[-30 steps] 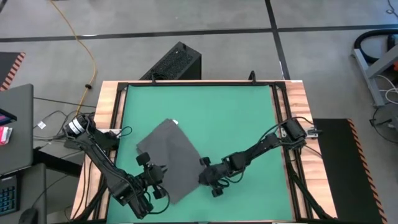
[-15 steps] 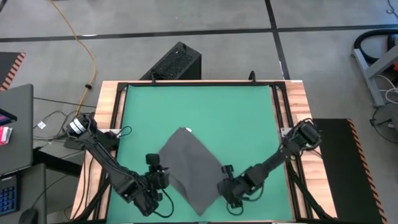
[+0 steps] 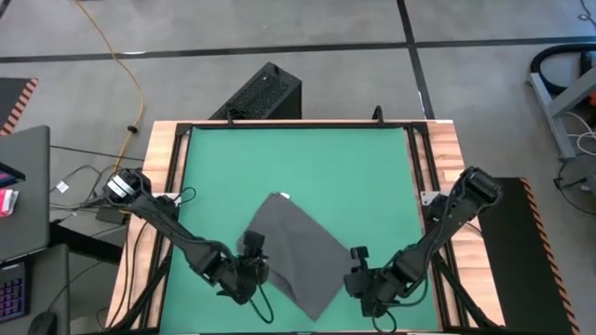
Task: Roll towel
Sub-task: Roll the gray towel
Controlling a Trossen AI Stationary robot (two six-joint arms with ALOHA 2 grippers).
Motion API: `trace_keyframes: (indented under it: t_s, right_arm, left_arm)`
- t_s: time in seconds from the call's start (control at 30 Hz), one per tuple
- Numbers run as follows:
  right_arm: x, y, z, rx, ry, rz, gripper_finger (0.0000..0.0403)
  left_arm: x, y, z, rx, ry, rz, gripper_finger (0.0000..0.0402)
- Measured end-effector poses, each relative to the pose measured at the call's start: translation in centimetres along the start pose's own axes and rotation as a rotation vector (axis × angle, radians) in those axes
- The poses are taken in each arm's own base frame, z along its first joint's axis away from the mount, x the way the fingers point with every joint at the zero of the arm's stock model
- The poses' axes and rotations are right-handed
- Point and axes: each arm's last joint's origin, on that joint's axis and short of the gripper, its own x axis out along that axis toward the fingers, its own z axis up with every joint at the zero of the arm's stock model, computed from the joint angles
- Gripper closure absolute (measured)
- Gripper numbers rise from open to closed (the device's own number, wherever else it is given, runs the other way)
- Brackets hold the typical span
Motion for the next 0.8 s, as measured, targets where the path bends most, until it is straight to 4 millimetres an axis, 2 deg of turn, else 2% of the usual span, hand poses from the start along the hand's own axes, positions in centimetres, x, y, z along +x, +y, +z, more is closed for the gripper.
trace_keyframes:
  t_s: [0.27,0.53,0.8]
  right_arm:
    - [1.1,0.5,-0.6,0.02,0.033,-0.015,0.0338]
    - [1.5,0.5,-0.7,0.015,0.038,-0.024,0.0338]
    - [1.6,0.3,-0.6,0.02,0.032,-0.029,0.0337]
  left_arm:
    - [1.2,-0.2,-3.3,0.033,0.131,0.0,0.0249]
    - [1.2,0.1,-4.3,0.072,0.234,-0.02,0.0252]
    - [2.0,0.7,-5.2,0.058,0.267,-0.005,0.0295]
